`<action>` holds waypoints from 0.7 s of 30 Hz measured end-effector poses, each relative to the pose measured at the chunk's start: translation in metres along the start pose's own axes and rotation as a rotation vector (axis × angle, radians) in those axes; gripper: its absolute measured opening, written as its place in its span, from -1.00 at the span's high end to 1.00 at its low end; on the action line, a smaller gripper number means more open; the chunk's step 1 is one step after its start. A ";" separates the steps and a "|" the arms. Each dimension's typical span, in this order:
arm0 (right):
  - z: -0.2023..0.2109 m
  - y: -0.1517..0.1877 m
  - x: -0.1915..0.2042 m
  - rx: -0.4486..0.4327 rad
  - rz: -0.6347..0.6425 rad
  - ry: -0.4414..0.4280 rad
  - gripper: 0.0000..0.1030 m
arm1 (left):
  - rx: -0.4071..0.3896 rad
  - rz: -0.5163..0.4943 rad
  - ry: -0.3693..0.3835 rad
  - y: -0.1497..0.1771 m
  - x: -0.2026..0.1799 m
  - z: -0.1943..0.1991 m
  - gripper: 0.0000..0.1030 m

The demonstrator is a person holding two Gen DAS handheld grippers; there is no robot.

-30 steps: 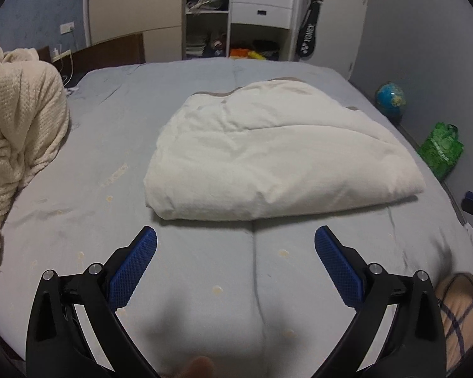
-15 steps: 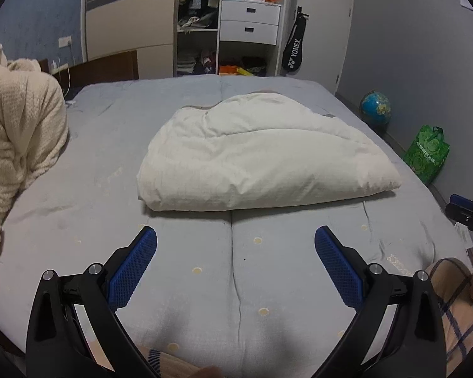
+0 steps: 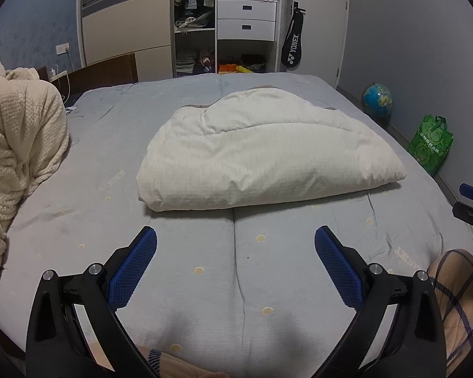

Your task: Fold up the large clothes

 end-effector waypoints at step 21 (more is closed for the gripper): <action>-0.001 0.001 -0.003 -0.005 -0.024 -0.006 -0.86 | 0.000 -0.003 0.000 0.000 0.000 0.000 -0.88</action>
Point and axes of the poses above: each gripper's, at about its wrist camera, not at the fingertips, and z roughly against the way its jaws point, x to its left, y to its underside, the point moved 10 cm from there along -z, roughly the way its jaws point, and after that the axes turned 3 degrees about -x, right-handed, at the moved point
